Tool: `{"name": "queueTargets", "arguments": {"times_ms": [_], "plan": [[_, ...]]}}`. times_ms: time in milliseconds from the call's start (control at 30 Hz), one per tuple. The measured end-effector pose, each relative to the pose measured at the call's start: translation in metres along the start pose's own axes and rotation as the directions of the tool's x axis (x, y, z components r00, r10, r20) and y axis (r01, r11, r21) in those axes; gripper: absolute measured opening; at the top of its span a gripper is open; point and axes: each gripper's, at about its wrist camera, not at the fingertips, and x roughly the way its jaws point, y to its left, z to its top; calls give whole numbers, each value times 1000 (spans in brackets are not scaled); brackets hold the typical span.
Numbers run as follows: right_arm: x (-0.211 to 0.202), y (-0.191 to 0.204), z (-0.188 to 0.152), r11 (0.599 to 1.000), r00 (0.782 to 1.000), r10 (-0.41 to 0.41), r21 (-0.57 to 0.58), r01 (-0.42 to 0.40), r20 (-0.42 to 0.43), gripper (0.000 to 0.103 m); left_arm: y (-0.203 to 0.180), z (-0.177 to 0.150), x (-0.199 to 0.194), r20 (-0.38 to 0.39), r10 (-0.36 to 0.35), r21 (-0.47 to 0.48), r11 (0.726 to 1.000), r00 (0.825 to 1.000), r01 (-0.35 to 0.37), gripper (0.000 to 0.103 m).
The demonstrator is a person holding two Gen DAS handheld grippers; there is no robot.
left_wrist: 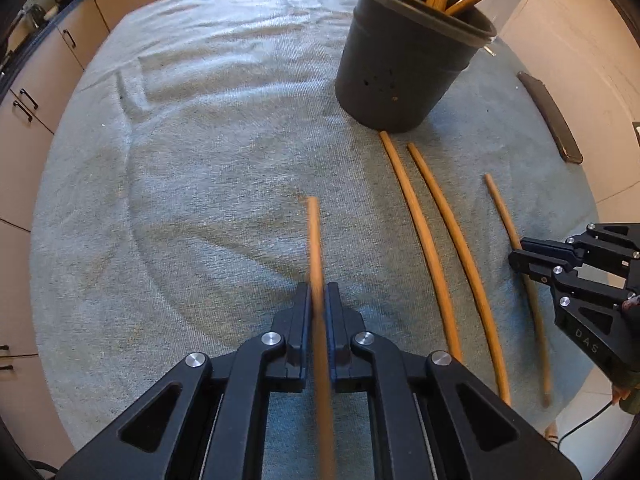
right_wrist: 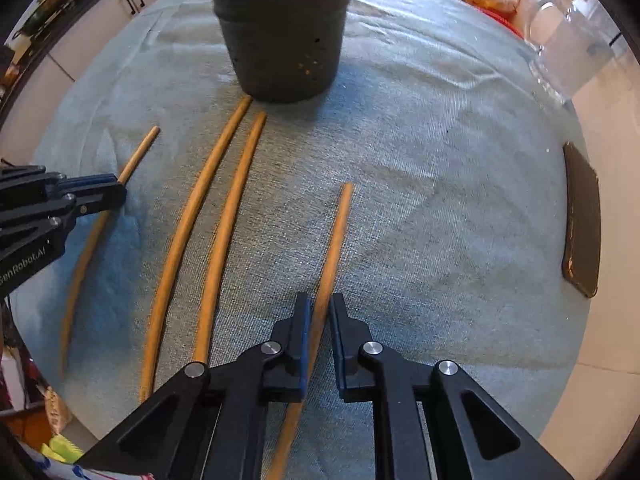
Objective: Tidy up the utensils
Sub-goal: 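Close the right gripper on a wooden chopstick on the towel, then lift both chopsticks upright and carry them over the black holder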
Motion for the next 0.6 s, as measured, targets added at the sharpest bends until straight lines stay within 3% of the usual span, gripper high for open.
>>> {"name": "queueTargets", "arguments": {"times_ms": [100, 267, 467, 600], "plan": [[-6, -1, -7, 999, 999, 9, 39, -10, 37, 7, 8, -9, -12, 64, -4, -30, 1000, 998, 6, 6], [-31, -13, -24, 989, 982, 78, 109, -98, 173, 7, 17, -29, -55, 227, -19, -75, 996, 974, 37, 6], [-82, -17, -59, 980, 916, 105, 115, -161, 387, 7, 14, -55, -102, 375, -27, -83, 995, 927, 63, 6], [-104, -27, -78, 979, 871, 91, 119, -168, 483, 7, 9, -68, -127, 458, -27, -69, 995, 889, 65, 6]]}}
